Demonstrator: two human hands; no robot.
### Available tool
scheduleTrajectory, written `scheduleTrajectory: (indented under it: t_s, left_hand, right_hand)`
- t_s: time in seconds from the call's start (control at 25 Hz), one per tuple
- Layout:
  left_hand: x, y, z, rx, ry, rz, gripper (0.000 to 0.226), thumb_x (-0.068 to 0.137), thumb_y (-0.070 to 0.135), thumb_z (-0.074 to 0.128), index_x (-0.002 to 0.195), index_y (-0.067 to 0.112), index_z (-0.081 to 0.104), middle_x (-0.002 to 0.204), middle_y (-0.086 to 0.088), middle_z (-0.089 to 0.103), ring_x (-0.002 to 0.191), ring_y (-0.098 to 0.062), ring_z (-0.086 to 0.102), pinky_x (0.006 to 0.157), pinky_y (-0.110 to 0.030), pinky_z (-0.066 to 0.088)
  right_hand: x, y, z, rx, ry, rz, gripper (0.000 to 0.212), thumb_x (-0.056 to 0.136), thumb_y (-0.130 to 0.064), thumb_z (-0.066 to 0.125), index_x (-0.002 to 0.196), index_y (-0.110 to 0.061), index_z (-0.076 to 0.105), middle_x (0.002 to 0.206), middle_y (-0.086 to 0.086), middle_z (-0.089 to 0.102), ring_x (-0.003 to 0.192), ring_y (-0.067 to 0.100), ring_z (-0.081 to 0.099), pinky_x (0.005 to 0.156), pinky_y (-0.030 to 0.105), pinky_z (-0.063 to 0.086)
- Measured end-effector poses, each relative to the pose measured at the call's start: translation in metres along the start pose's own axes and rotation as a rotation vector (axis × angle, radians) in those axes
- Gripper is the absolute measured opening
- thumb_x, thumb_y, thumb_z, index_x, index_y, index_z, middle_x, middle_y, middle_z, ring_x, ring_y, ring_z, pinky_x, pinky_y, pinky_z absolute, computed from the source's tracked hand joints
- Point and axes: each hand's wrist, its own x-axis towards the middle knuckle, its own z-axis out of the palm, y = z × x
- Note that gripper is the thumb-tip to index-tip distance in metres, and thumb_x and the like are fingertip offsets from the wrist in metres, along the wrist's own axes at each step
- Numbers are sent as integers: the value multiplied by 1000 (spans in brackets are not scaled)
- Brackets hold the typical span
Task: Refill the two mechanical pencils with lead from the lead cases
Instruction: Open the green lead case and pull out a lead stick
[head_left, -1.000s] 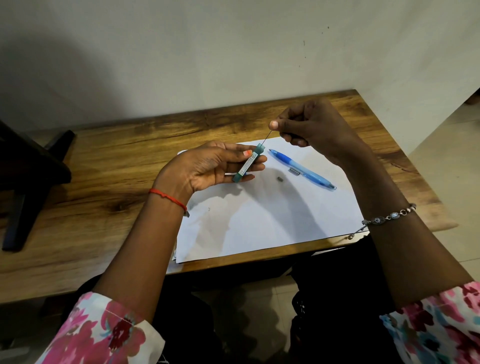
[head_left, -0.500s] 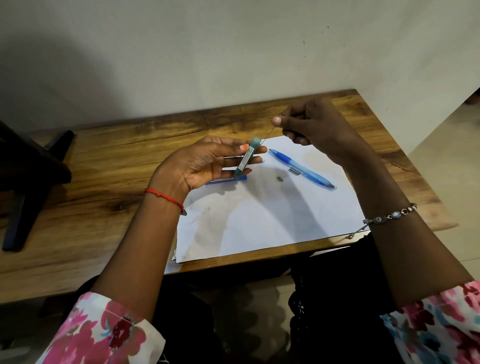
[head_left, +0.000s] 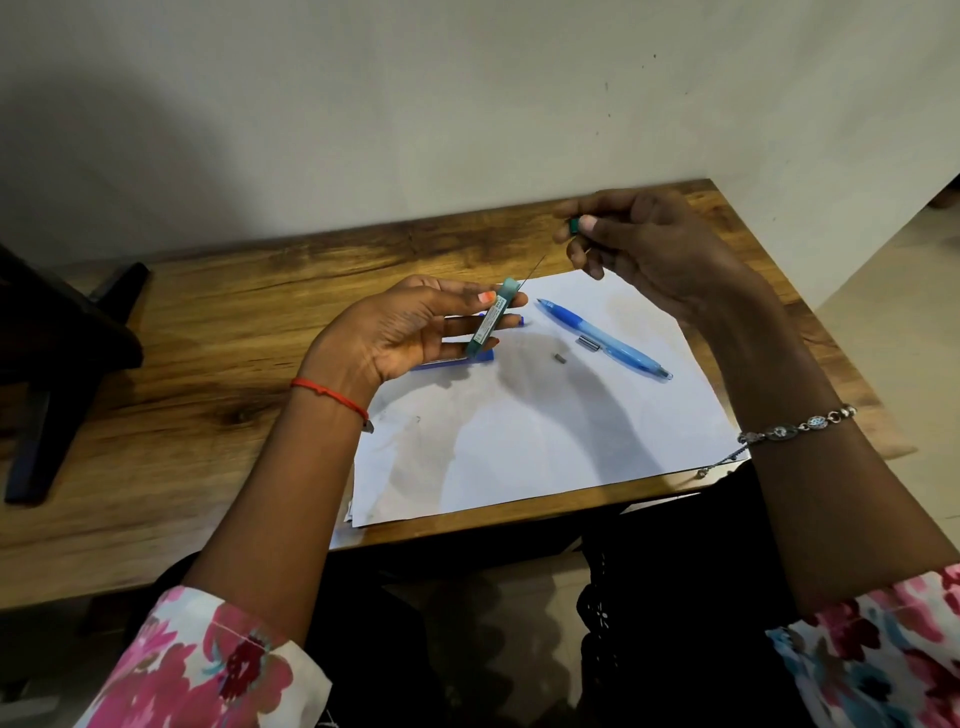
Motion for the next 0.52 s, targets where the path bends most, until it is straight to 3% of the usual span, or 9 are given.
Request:
scheduleTrajectory:
  t_s: [0.24,0.52]
  left_hand:
    - [3,-2,3,-5,44,-27,18,87,6,53,88,11,70,87,0,76,84,-13,71,80,-32,55]
    - [4,-4,2,33,35,-23,17,85,9,56,95,9,69,94,0,75,90,-13,70,84,-32,55]
  right_hand:
    - [-3,0,9,-101,-157,-9,20,90,5,48,92,-6,64,68,8,61,62,15,58,55,19,46]
    - [-6,-2,17,-313,-112,-7,19,75,3,70,94,0,70,70,6,70,51,11,57,44,18,41]
